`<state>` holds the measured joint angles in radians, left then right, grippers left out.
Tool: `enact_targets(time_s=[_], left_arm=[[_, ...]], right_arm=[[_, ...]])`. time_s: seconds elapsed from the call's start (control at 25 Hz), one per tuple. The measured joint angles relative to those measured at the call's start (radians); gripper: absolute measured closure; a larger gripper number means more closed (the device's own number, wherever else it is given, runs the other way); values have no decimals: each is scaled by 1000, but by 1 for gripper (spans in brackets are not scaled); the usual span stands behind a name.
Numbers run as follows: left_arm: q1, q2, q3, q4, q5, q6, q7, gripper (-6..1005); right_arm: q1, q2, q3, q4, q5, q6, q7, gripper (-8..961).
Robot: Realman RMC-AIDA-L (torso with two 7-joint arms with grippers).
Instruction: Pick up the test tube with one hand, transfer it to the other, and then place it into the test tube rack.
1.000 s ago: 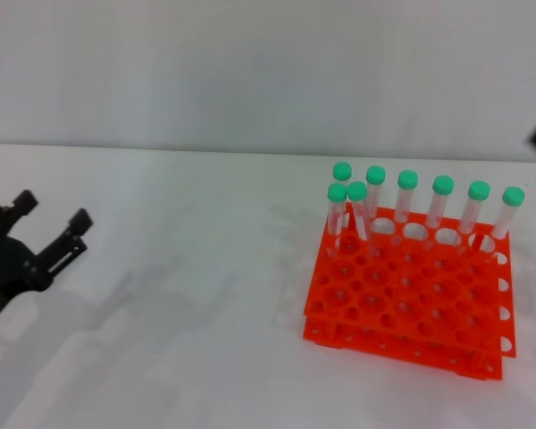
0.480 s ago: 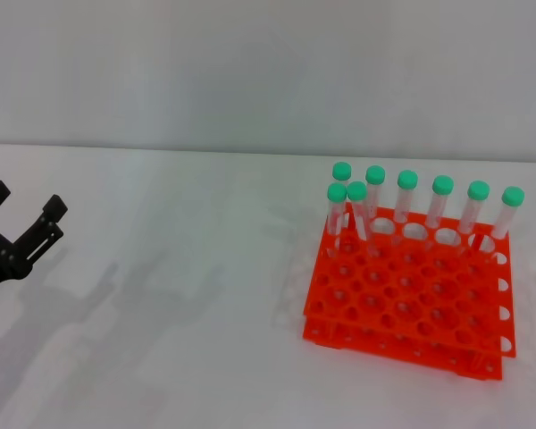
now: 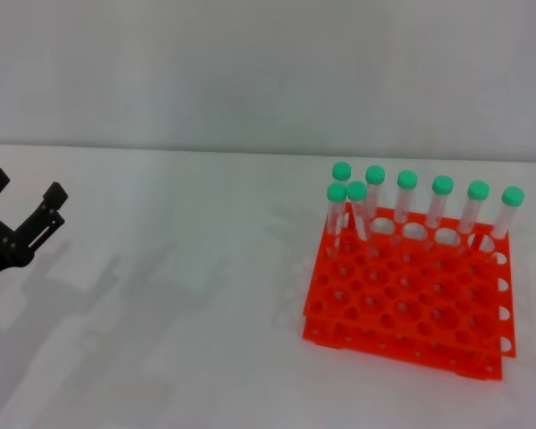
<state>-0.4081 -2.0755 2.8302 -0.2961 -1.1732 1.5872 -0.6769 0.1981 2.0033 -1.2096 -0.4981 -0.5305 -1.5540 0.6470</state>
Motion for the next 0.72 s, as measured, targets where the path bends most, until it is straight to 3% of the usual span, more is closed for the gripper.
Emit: enact_targets(time_s=[0.72], left_arm=[[-12, -3, 0, 50, -27, -18, 44, 123]], right_arm=[[49, -2, 42, 68, 2, 12, -42, 154]])
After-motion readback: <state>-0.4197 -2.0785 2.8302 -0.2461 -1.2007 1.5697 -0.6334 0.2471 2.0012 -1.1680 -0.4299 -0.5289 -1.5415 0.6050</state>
